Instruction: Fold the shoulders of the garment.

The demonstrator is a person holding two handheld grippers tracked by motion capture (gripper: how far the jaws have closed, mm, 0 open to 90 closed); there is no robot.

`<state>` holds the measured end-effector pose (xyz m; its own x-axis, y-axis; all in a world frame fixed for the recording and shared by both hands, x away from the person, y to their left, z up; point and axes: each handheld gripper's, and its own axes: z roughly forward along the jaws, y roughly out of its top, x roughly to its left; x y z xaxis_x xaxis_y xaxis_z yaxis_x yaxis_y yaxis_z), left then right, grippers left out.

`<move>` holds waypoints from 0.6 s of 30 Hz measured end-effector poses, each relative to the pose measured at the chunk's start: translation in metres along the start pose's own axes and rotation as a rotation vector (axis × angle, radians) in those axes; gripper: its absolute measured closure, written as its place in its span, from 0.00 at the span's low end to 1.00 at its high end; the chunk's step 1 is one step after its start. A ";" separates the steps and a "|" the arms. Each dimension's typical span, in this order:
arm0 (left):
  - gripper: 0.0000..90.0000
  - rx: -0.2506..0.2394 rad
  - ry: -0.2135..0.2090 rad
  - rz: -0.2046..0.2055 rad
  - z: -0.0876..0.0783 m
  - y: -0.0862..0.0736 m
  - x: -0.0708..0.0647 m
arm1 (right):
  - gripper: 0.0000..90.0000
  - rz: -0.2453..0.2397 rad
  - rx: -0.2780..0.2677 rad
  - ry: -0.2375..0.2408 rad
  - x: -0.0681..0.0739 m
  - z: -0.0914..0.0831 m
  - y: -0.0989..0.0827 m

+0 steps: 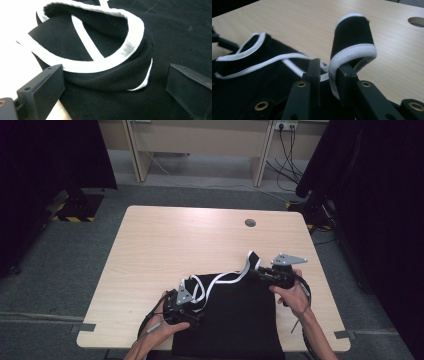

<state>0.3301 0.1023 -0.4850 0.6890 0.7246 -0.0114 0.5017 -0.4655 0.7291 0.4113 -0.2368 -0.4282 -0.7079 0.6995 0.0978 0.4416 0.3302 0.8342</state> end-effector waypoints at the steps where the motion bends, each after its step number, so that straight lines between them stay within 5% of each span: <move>1: 0.01 0.000 0.000 0.000 0.000 0.000 0.000 | 0.82 -0.007 -0.005 0.008 0.004 -0.003 -0.004; 8: 0.01 0.000 0.000 0.000 0.000 0.000 0.000 | 0.72 -0.068 0.042 0.027 0.027 -0.025 -0.027; 18: 0.01 0.000 0.000 0.000 0.000 0.000 0.000 | 0.46 -0.038 0.059 -0.004 0.034 -0.056 -0.045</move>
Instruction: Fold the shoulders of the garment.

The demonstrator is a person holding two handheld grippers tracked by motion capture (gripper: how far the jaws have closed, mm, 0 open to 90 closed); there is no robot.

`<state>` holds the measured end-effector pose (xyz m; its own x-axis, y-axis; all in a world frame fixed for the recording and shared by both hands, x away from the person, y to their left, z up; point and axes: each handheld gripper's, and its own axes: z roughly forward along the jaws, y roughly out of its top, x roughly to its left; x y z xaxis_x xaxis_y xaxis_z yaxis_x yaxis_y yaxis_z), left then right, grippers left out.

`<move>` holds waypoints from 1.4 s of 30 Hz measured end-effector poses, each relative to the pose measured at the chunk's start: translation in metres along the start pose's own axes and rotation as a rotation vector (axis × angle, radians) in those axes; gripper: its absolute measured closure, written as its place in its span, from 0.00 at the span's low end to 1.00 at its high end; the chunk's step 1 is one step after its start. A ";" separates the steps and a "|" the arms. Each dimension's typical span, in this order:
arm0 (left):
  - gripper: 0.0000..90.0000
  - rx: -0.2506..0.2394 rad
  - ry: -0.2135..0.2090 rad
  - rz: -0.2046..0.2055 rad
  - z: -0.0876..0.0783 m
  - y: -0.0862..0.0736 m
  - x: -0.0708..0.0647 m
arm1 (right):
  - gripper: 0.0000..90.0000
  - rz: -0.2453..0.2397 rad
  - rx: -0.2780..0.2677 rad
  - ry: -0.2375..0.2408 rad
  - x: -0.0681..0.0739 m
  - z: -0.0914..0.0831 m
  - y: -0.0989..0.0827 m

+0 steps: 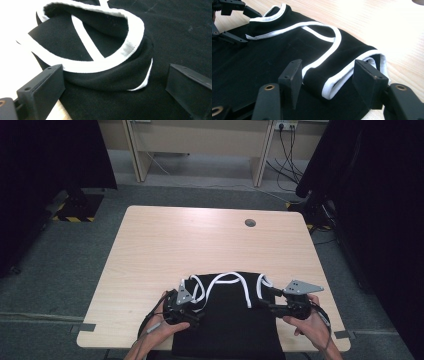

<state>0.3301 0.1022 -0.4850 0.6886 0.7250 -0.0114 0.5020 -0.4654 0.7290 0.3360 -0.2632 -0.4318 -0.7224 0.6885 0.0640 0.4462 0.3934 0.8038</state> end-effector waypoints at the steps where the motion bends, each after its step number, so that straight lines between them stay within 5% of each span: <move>1: 0.01 0.000 0.000 0.000 0.000 0.000 0.000 | 0.45 -0.004 0.001 -0.004 0.001 0.000 0.001; 12: 0.01 -0.002 0.000 -0.003 0.000 0.000 0.000 | 0.45 -0.020 0.150 0.001 0.006 0.038 -0.015; 19: 0.03 -0.072 -0.033 0.006 -0.012 -0.005 -0.005 | 0.40 0.081 0.066 -0.035 -0.005 0.018 -0.018; 25: 0.06 -0.044 -0.045 0.051 -0.016 -0.013 -0.020 | 0.38 0.039 0.169 -0.090 -0.008 0.020 -0.034; 26: 0.07 -0.024 -0.034 0.061 -0.015 -0.013 -0.022 | 0.38 0.013 0.150 -0.103 -0.007 0.021 -0.036; 42: 0.07 -0.014 -0.029 0.030 -0.002 -0.001 0.001 | 0.36 0.049 0.139 -0.152 -0.032 0.042 -0.021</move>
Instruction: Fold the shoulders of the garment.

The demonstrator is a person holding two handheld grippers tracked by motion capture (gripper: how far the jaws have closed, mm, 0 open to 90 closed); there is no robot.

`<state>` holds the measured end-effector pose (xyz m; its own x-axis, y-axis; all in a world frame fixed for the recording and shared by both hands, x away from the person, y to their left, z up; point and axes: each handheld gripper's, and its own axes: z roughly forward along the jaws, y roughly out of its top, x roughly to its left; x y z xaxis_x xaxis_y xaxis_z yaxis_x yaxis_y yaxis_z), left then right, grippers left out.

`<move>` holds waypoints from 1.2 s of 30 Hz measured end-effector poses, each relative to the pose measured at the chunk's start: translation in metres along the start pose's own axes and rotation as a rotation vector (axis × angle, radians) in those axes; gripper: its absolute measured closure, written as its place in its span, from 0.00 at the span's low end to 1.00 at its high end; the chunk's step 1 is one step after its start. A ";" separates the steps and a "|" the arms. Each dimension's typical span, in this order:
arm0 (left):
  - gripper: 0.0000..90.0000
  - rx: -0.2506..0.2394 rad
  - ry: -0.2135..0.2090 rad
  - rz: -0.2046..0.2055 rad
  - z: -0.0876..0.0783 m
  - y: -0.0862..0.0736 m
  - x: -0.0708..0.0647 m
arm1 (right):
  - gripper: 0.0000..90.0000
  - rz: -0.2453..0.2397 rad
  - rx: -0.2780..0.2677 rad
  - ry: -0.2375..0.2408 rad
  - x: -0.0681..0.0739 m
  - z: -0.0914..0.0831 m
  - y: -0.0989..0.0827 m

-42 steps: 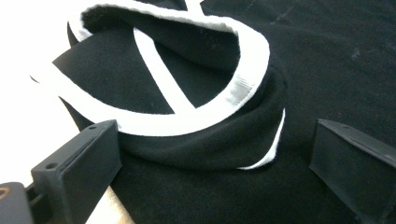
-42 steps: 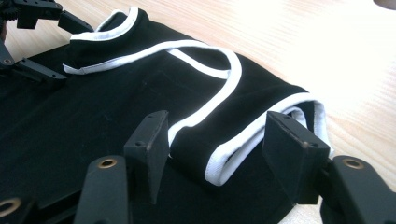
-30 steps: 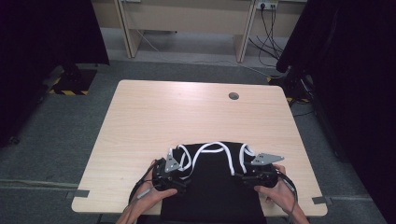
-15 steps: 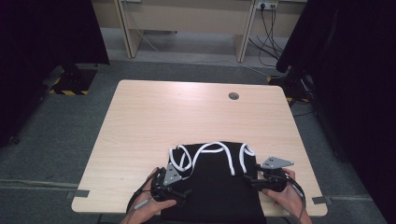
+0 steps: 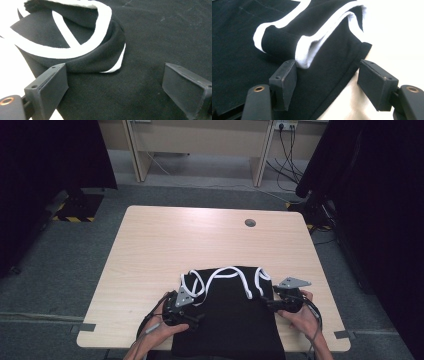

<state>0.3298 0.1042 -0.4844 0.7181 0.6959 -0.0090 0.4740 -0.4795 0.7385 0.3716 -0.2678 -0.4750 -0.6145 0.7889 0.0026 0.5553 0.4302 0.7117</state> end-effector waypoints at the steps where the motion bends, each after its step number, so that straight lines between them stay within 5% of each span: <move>1: 0.07 -0.001 0.003 -0.003 0.001 0.001 0.003 | 0.36 0.005 0.002 -0.003 -0.001 0.002 0.002; 12: 0.07 0.001 0.026 -0.023 0.011 0.011 0.024 | 0.36 0.026 -0.032 -0.027 -0.012 0.016 0.012; 22: 0.05 -0.013 0.024 -0.024 0.010 0.010 0.024 | 0.29 0.052 -0.020 -0.007 -0.014 0.015 0.013; 26: 0.04 -0.051 -0.016 -0.073 0.005 0.008 0.027 | 0.24 0.074 -0.049 0.027 -0.015 0.005 0.011; 36: 0.04 -0.059 -0.001 -0.071 -0.002 0.011 0.028 | 0.22 0.065 -0.053 0.036 -0.011 -0.002 0.009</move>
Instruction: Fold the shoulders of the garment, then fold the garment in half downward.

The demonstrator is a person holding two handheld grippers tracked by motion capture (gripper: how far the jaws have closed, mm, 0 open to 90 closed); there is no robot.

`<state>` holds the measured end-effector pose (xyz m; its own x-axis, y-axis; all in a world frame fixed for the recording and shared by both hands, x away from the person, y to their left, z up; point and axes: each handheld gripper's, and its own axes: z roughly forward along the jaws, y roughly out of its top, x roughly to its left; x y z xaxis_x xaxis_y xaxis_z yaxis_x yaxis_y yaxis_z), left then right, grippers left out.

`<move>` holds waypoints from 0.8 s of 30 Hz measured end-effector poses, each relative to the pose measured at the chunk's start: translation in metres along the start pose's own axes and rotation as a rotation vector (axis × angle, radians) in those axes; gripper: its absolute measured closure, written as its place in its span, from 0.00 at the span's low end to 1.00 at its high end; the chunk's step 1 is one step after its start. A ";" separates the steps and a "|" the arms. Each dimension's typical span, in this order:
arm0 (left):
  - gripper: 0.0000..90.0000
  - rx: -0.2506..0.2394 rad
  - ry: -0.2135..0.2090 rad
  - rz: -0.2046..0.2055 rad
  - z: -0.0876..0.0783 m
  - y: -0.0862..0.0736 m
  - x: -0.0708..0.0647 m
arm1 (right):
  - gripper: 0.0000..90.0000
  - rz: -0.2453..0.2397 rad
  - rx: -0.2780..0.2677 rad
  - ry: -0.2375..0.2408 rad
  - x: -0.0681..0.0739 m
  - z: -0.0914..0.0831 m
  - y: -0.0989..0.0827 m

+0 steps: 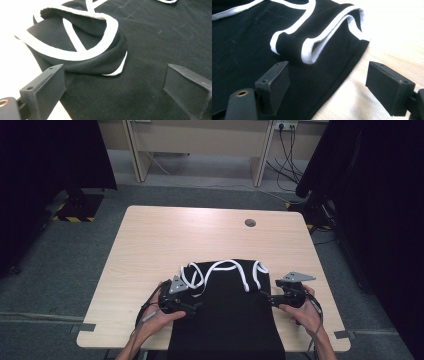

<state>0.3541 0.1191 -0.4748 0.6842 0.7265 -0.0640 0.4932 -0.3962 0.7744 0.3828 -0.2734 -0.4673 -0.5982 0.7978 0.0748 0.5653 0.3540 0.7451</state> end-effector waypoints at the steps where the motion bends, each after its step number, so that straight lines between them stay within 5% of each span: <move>1: 0.04 -0.004 0.000 -0.008 0.000 0.000 0.001 | 0.22 0.000 -0.001 0.000 0.000 0.000 0.000; 11: 0.04 -0.025 0.003 -0.042 -0.003 0.013 0.014 | 0.19 -0.013 -0.017 0.012 0.002 -0.002 0.005; 24: 0.04 -0.013 0.014 -0.093 0.016 0.032 0.034 | 0.18 -0.021 -0.027 0.025 0.000 0.005 0.024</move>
<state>0.4018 0.1221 -0.4621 0.6285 0.7673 -0.1275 0.5469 -0.3194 0.7738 0.3990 -0.2625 -0.4524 -0.6237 0.7780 0.0754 0.5376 0.3570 0.7639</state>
